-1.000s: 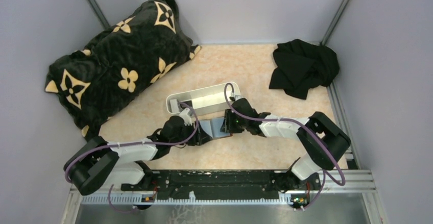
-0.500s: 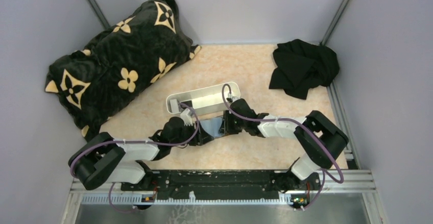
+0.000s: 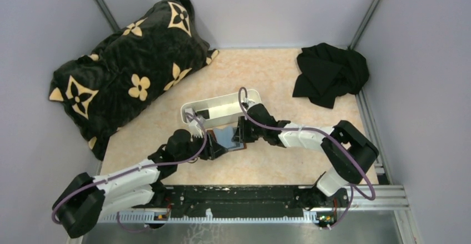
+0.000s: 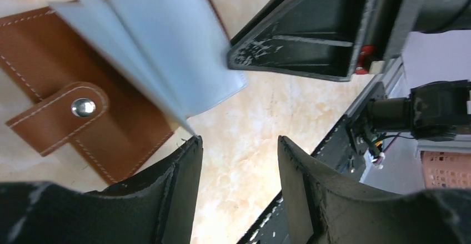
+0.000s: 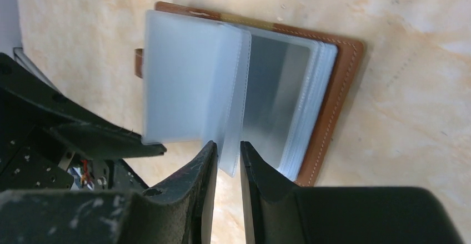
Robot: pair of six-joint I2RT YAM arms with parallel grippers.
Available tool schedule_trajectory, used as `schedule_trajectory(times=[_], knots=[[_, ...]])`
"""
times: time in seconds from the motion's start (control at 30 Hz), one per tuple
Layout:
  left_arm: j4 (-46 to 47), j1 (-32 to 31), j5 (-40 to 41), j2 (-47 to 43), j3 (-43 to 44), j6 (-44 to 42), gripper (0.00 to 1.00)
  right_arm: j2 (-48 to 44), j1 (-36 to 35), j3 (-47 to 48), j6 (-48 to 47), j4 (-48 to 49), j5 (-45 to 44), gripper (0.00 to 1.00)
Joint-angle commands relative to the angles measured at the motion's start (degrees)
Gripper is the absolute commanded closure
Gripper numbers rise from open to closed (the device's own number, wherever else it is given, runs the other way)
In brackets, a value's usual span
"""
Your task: Take the credit cards out of the card holder
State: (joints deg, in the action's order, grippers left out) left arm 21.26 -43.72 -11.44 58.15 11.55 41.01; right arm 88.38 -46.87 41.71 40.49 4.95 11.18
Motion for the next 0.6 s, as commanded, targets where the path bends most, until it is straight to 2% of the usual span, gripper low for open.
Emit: schedule_trajectory(times=[0.0,0.17,0.27,0.47,0.57], knots=[[-10.3,-0.1,1.9,-8.3,2.3,-1.7,0.41,0.8,-1.6,4.1,-1.2,2.0,0.5,0.78],[-18.4,-0.1,5.0,-17.6,2.4,-2.4,0.41,2.8,-3.2,6.5,-1.1,2.0,0.8,0.77],[-19.4,0.0,7.4,-20.9,1.4,-2.2,0.41,4.0,-4.2,7.9,-1.1,2.1,1.0,0.77],[-19.8,0.0,9.9,-20.0,2.9,-2.2,0.41,5.6,-5.7,10.7,-1.5,0.7,1.7,0.76],[-18.0,0.0,9.6,-18.2,3.4,-2.0,0.41,3.0,-6.2,10.7,-1.5,-0.7,0.5,0.76]])
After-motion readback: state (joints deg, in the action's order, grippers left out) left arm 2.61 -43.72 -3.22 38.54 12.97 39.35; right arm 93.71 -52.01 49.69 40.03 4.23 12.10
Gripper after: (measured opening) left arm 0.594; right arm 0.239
